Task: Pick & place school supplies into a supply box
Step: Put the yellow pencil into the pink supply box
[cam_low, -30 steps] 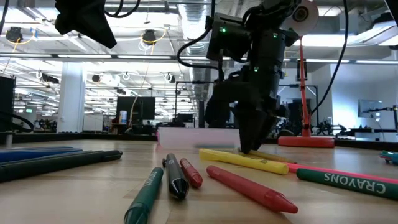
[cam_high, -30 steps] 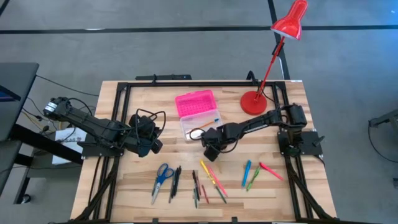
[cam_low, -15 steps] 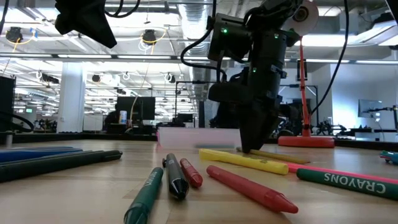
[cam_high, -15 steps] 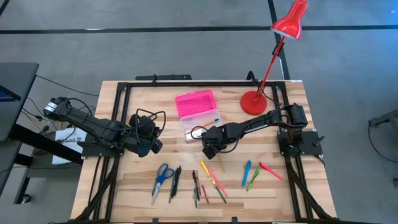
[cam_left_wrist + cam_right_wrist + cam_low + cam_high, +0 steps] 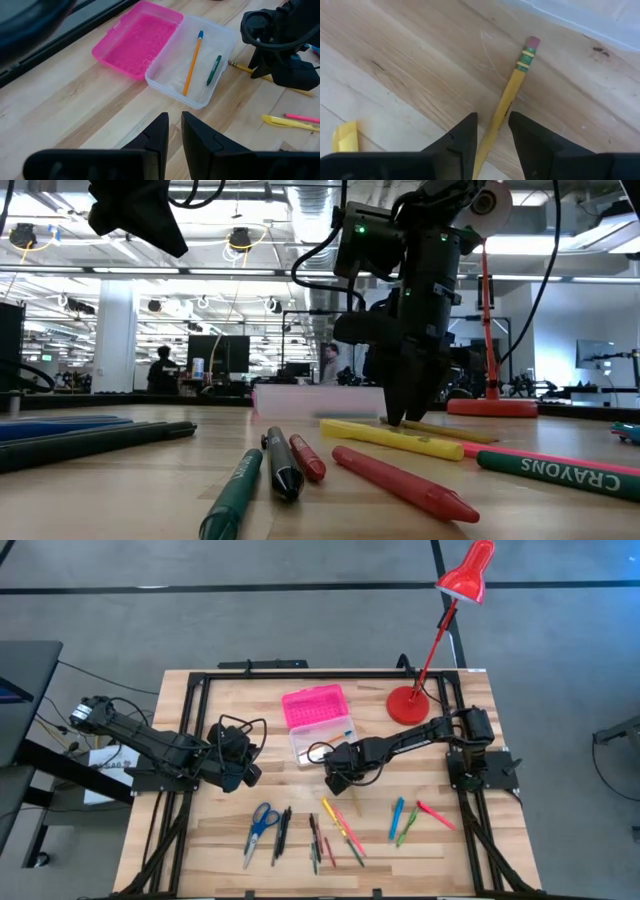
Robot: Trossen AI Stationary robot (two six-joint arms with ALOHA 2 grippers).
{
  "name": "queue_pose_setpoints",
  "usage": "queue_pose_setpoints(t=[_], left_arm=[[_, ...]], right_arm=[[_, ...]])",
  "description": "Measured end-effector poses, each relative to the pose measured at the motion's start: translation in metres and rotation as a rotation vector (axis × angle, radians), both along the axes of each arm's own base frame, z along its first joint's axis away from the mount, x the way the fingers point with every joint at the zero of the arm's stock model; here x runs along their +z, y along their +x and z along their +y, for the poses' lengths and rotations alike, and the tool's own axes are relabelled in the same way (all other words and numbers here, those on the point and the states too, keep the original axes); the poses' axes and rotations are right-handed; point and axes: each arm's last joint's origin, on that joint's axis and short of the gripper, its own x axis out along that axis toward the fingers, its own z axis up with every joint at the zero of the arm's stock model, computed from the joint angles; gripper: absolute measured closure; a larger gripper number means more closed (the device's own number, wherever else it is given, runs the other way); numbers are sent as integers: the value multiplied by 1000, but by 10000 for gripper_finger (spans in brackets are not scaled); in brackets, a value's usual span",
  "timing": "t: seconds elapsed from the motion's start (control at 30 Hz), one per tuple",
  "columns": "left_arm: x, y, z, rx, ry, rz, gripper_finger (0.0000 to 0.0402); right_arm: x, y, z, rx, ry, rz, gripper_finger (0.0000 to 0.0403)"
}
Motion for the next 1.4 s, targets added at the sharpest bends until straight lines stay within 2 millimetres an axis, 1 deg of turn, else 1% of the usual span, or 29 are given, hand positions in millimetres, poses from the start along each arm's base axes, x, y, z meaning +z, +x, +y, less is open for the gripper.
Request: queue_pose_setpoints(t=[0.07, 0.23, 0.37, 0.47, 0.7, 0.9, 1.07, 1.23, 1.4], left_arm=[[0, 0, 0, 0, 0, 0, 356], [0, 0, 0, 0, 0, 0, 356], [0, 0, 0, 3, 5, -2, 356], [0, 0, 0, 3, 5, -2, 356], [0, 0, 0, -9, -15, 7, 356], [0, 0, 0, -10, -17, 7, 356], [0, 0, 0, -9, -17, 7, 356], [0, 0, 0, -9, -17, 7, 356], [-1, 0, -1, -16, -29, 12, 356]], right_arm=[[0, 0, 0, -32, 5, -1, 283], [0, 0, -2, -216, 34, -4, 270], [0, 0, -2, -292, 57, -1, 260], [0, 0, -2, -382, 69, 1, 259], [0, -2, 5, -533, 31, -14, 265], [-1, -5, 12, -764, 45, -4, 264], [-1, -7, 17, -899, 58, -6, 270], [-1, -9, 21, -1184, 99, 4, 279], [-1, -9, 18, -1260, 136, 29, 290]])
